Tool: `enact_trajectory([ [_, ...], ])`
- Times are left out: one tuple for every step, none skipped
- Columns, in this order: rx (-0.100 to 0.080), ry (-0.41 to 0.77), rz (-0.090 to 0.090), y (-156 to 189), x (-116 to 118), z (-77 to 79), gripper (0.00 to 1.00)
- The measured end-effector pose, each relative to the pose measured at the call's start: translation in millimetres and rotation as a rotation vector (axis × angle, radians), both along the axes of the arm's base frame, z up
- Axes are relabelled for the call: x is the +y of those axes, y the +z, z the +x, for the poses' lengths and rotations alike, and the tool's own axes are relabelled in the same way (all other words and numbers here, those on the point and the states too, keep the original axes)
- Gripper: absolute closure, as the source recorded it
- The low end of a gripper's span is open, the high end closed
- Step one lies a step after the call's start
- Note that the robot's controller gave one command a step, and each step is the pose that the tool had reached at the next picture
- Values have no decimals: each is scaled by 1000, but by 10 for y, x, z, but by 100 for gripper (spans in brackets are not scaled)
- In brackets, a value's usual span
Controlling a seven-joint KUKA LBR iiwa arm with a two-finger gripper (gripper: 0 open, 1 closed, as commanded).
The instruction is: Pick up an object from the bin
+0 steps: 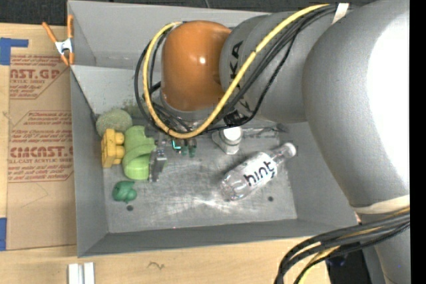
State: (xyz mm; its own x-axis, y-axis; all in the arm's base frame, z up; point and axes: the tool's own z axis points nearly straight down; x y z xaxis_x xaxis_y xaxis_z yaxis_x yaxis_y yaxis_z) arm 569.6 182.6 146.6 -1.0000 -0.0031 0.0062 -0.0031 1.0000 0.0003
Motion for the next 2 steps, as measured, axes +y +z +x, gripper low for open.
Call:
enact_trajectory([
  [-7, -2, 1, 46, -7, 19, 0],
  [-15, -86, 3, -124, 24, 93, 0],
])
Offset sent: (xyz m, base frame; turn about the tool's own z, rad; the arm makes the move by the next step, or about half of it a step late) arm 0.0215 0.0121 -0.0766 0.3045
